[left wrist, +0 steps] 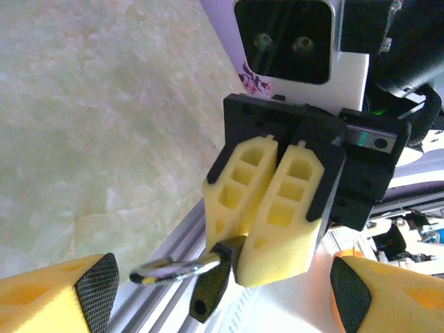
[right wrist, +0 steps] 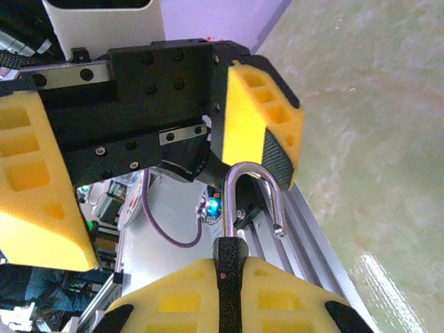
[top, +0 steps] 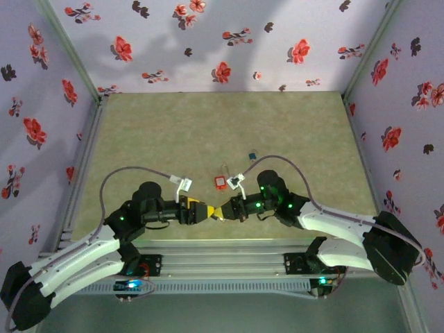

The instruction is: Lock with the key

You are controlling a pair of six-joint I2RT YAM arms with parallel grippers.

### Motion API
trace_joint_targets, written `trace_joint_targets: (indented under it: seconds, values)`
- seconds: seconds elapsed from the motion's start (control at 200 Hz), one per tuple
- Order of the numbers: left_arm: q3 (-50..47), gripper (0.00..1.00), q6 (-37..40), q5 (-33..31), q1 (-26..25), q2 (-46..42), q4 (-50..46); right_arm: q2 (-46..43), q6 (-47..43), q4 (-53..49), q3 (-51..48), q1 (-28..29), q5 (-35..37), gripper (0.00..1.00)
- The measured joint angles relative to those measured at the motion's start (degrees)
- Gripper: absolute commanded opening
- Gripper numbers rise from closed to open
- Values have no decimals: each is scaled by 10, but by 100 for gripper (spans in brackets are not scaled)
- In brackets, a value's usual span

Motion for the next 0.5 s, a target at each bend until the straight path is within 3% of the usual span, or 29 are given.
trace_joint_targets:
  seconds: [0.28,0.505]
  values:
    - [7,85,7,-9,0,7,-1,0,0,0,0,7,-6,0]
    - [7,77,6,-7,-14,9,1,0,0,0,0,8,-5,0]
